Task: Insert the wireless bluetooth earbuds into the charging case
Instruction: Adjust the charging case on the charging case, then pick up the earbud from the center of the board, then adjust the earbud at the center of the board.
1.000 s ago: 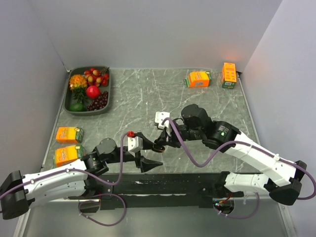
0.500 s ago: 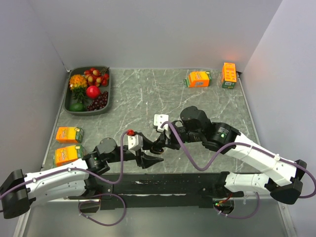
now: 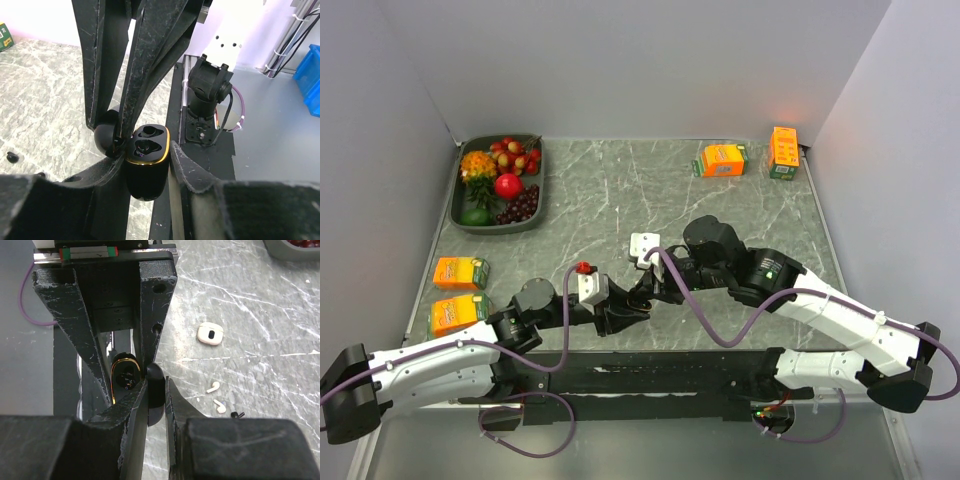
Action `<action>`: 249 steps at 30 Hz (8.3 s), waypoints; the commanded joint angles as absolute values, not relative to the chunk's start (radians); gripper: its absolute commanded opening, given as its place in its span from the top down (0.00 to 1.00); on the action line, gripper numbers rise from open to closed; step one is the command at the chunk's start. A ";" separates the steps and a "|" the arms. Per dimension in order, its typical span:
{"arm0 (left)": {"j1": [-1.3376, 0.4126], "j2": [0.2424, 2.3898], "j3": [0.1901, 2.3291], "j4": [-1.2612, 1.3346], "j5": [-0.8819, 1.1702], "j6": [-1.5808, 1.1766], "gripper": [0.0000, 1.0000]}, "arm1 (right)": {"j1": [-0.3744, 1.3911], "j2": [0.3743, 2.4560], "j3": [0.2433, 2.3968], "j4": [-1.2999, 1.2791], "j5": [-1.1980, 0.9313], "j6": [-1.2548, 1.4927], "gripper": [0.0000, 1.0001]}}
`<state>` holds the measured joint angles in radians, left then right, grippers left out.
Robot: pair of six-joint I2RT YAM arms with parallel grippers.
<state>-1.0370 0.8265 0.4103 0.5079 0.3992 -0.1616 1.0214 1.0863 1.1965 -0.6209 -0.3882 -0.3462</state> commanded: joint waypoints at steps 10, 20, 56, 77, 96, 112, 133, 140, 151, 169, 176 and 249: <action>-1.034 0.816 0.420 0.538 0.336 -0.084 0.99 | 1.026 1.068 1.216 -0.561 -0.454 -0.285 0.48; -1.034 0.756 0.385 0.555 0.270 -0.048 0.99 | 0.942 1.034 1.241 -0.488 -0.477 -0.186 0.35; -1.035 0.729 0.431 0.522 0.310 -0.179 0.99 | 1.015 1.109 1.230 -0.540 -0.463 -0.259 0.61; -1.045 0.681 0.405 0.551 0.324 -0.143 0.99 | 1.025 1.143 1.233 -0.574 -0.413 -0.256 0.75; -1.065 0.647 0.394 0.503 0.314 -0.123 0.99 | 0.980 1.170 1.253 -0.566 -0.307 -0.221 0.68; -1.088 0.640 0.380 0.499 0.307 -0.124 0.99 | 0.940 1.164 1.252 -0.546 -0.288 -0.198 0.62; -1.095 0.641 0.353 0.511 0.206 -0.132 0.99 | 0.910 1.040 1.213 -0.448 -0.037 -0.056 0.48; -1.095 0.643 0.293 0.601 0.005 -0.040 0.99 | 0.592 1.117 1.166 -0.500 -0.118 0.335 0.48; -1.095 0.723 0.249 0.836 -0.092 0.052 0.99 | 0.548 1.301 0.982 -0.335 -0.002 0.436 0.57; -1.115 0.566 0.227 0.715 -0.114 -0.012 0.99 | 0.543 1.673 1.051 -0.227 0.152 0.517 0.59; -1.127 0.552 0.224 0.700 -0.130 -0.022 0.99 | 0.557 1.733 1.057 -0.192 0.216 0.572 0.60; -1.134 0.557 0.178 0.805 -0.315 0.160 0.99 | 0.629 1.204 1.563 -1.060 -0.718 0.080 1.00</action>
<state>-1.1378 0.5533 0.1612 0.8017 -0.3275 0.1310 0.6212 1.2152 1.5478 -0.9836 -0.5552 0.1432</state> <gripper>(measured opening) 0.342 0.222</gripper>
